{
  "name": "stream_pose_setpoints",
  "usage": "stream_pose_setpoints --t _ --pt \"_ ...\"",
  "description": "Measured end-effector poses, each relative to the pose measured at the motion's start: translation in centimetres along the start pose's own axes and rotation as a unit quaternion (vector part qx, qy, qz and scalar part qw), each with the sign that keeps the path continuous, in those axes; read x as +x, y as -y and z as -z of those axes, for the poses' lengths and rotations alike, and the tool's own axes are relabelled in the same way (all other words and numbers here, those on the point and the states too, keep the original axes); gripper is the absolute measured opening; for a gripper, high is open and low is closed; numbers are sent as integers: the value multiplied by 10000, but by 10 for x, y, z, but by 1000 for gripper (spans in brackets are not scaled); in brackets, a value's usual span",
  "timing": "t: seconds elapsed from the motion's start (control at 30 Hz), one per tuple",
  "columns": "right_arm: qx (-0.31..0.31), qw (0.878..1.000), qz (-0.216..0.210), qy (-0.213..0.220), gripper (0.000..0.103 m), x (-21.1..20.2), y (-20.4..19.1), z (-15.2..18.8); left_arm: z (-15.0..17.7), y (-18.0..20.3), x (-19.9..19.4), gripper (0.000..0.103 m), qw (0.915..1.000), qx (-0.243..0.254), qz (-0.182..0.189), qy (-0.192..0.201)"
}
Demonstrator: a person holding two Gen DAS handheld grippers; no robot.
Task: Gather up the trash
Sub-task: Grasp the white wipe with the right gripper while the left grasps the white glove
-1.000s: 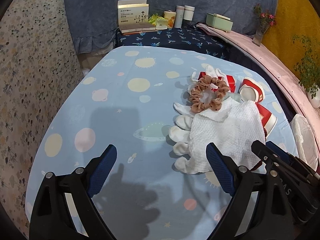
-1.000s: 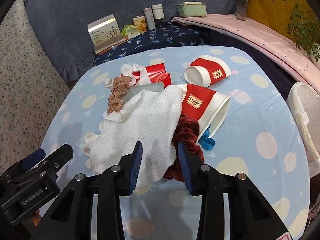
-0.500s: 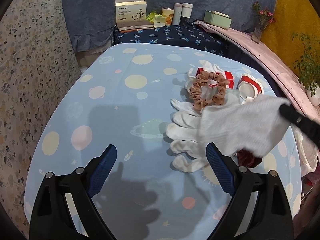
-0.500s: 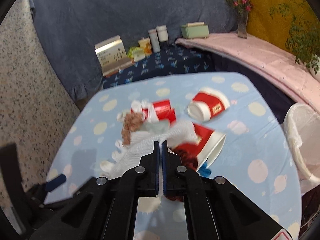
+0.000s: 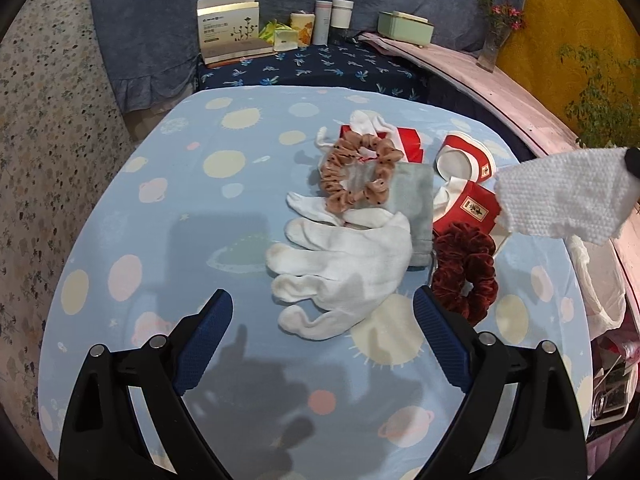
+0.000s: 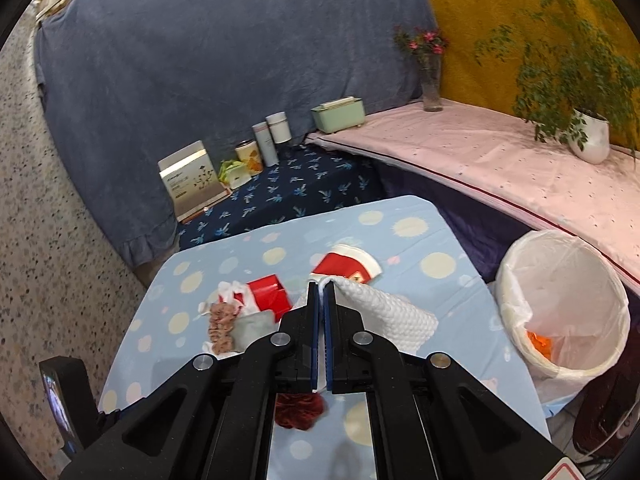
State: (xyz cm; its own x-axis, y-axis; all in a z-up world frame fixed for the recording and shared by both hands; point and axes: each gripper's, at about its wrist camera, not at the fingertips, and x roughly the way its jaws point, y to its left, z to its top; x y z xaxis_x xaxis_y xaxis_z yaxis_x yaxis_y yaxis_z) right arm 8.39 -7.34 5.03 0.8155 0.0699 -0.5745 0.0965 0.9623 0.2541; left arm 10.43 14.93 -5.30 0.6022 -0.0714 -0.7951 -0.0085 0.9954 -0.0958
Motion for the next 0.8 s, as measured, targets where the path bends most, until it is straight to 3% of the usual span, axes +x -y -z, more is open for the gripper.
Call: stream_pose_setpoints --t 0.4,0.47,0.53,0.7,0.73,0.8 --pt "283 9986 295 -333 2 18 40 27 -6 10 49 85 9995 -62 64 -314" --pt "300 9983 307 -402 2 22 41 32 -6 12 52 75 9993 -13 118 -354" --pt "312 9981 304 -446 2 25 42 35 -6 14 56 54 9988 44 181 -448" --pt "303 9982 267 -444 2 23 39 36 -5 17 53 18 9981 68 369 -489" --pt "303 9983 257 -428 2 21 38 35 -5 18 51 12 9981 92 380 -477" --pt "302 9985 242 -393 2 17 37 34 -5 20 45 11 9982 127 386 -431"
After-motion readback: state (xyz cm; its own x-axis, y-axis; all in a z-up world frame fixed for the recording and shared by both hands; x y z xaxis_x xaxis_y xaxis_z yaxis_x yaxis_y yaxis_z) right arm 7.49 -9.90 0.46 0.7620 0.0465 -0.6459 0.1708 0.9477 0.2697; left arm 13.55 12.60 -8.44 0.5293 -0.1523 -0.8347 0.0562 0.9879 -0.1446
